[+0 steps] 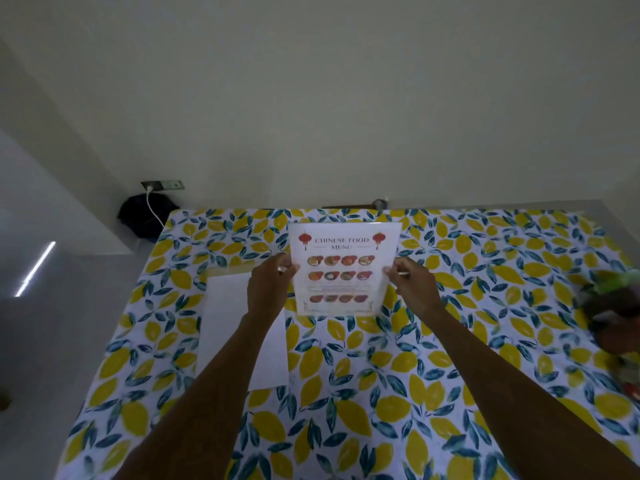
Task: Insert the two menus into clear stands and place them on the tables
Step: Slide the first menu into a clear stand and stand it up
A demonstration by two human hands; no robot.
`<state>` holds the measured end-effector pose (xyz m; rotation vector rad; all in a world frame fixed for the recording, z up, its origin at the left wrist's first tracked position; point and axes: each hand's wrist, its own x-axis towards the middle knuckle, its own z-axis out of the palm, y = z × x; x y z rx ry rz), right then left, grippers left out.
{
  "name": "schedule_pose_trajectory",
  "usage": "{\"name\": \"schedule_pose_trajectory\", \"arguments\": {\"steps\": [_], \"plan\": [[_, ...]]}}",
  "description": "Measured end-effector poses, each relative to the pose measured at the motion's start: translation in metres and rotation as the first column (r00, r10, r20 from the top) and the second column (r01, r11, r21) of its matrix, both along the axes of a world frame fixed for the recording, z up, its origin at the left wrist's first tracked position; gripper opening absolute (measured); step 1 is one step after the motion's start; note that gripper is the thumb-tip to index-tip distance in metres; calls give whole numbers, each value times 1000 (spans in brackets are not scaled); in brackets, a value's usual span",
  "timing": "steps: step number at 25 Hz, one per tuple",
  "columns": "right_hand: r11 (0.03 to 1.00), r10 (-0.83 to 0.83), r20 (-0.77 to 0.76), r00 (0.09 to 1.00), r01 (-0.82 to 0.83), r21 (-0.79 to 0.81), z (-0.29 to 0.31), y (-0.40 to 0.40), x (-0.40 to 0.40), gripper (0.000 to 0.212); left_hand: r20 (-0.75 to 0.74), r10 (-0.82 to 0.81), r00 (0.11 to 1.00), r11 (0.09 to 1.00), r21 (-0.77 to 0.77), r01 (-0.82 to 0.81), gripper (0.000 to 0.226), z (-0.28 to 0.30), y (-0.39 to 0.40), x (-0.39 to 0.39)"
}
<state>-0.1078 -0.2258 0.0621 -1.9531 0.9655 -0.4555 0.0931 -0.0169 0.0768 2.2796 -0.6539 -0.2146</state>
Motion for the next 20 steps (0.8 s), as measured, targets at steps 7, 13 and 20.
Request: {"name": "schedule_pose_trajectory", "arguments": {"steps": [7, 13, 20], "plan": [[997, 1, 25, 1000, 1, -83, -22, -4, 9, 22, -15, 43, 999, 999, 34, -42, 21, -19, -7, 2], [996, -8, 24, 1000, 10, -85, -25, -2, 7, 20, -23, 55, 998, 996, 73, -53, 17, -24, -4, -4], [993, -94, -72, 993, 89, -73, -8, 11, 6, 25, -16, -32, 999, 982, 188, 35, 27, -19, 6, -15]]}}
